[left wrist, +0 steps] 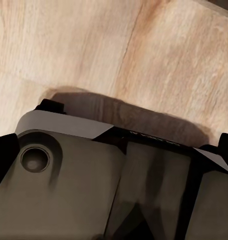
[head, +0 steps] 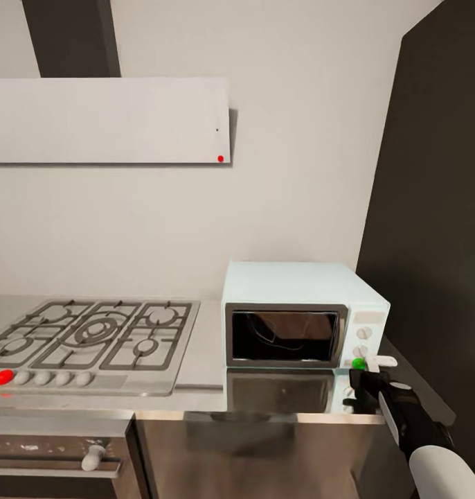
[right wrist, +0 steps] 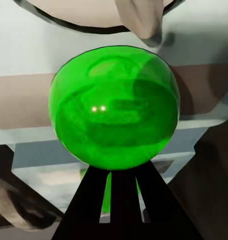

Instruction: In the kitchen, take the popcorn bag from the countertop, put it into the microwave, and heat it until the popcorn is cooked so the cooked popcorn ends up inside the bag.

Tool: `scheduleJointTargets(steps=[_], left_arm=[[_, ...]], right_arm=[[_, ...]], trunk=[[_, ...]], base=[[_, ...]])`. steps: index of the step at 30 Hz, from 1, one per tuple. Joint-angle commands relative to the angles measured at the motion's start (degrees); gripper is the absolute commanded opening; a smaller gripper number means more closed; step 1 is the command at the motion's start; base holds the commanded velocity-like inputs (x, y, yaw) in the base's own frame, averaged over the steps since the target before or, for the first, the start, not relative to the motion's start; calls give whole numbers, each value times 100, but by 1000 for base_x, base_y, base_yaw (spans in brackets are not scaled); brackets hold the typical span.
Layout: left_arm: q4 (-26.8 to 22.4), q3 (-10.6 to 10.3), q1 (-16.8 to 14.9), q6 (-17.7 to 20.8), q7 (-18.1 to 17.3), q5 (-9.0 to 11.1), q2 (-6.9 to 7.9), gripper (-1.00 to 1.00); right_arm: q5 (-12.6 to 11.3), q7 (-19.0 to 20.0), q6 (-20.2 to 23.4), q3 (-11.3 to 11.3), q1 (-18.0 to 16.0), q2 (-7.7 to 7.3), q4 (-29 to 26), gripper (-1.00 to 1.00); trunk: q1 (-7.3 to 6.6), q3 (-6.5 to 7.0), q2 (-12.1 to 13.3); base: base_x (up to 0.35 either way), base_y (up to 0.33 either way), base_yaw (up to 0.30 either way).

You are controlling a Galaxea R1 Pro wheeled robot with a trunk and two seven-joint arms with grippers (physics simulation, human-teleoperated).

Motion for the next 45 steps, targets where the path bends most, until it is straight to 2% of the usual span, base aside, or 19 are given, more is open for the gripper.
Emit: scheduleJointTargets(steps=[1, 18, 23, 25, 29, 30, 32, 34, 35, 36, 37, 39, 40, 41, 43, 45], left_arm=[[11, -51, -7, -21, -7, 49, -2, 100], [20, -57, -7, -21, 34, 58, -17, 100], [20, -58, -7, -21, 37, 58, -20, 100], [20, -58, -8, -21, 37, 58, -20, 100], [20, -58, -7, -21, 37, 58, -20, 100], [20, -58, -7, -21, 37, 61, -20, 100], [20, -51, -7, -21, 37, 64, -14, 100], [20, -50, -7, -21, 37, 59, -12, 100], [20, -49, -7, -21, 37, 58, -12, 100], [20, -49, -7, -21, 37, 58, -11, 100], [20, -49, -7, -21, 37, 52, -11, 100], [20, -49, -7, -21, 37, 35, -11, 100], [20, -49, -7, -21, 37, 27, -11, 100], [20, -49, -7, -21, 37, 25, -11, 100], [20, -49, -7, -21, 37, 32, -11, 100], [20, -49, -7, -21, 37, 44, -11, 100]], right_arm=[[71, 58, 153, -19, -299, 4, -24, -100], [106, 102, 171, -12, -299, 7, -72, -100], [123, 106, 230, 9, -299, 9, -246, -100], [117, 117, 499, 19, -299, 43, -824, -100], [88, 138, 1887, 24, -299, 152, -2097, -100], [86, 145, 2376, 25, -303, 179, -2238, -100], [96, 144, 2586, 32, -290, 183, -2149, -100], [102, 153, 2551, 33, -87, 159, -1645, -100], [137, 143, 2329, 33, 100, 129, -937, -100], [221, 132, 1981, 33, 173, 113, -299, -100], [481, 86, 1190, 33, 225, 103, 764, -100], [849, -8, 369, 30, 244, 98, 1981, -100], [964, -93, -151, 27, 247, 62, 2951, -100], [990, -121, -448, 29, 251, -13, 3475, -100], [1000, -142, -900, 32, 308, -124, 3932, -100], [988, -149, -1134, 26, 969, -114, 4063, -100]], trunk=[[106, -8, -3], [106, -8, -3], [106, -8, -3], [106, -8, -3], [106, -8, -3], [106, -8, -3], [106, -8, -3], [106, -8, -3], [106, -8, -3], [106, -8, -3], [106, -8, -3], [106, -8, -3], [106, -8, -3], [106, -8, -3], [106, -8, -3], [106, -8, -3]], base=[[18, 0, 0], [-309, 0, 0], [-346, 0, 0], [-346, 0, 0], [-346, 0, 0], [-346, 0, 0], [-340, 0, 0], [-313, 0, 0], [-246, 0, 0], [-179, 0, 0], [-61, 0, 0], [-24, 0, 0], [-5, 0, 0], [-3, 0, 0], [-1, 0, 0], [0, 0, 0]])
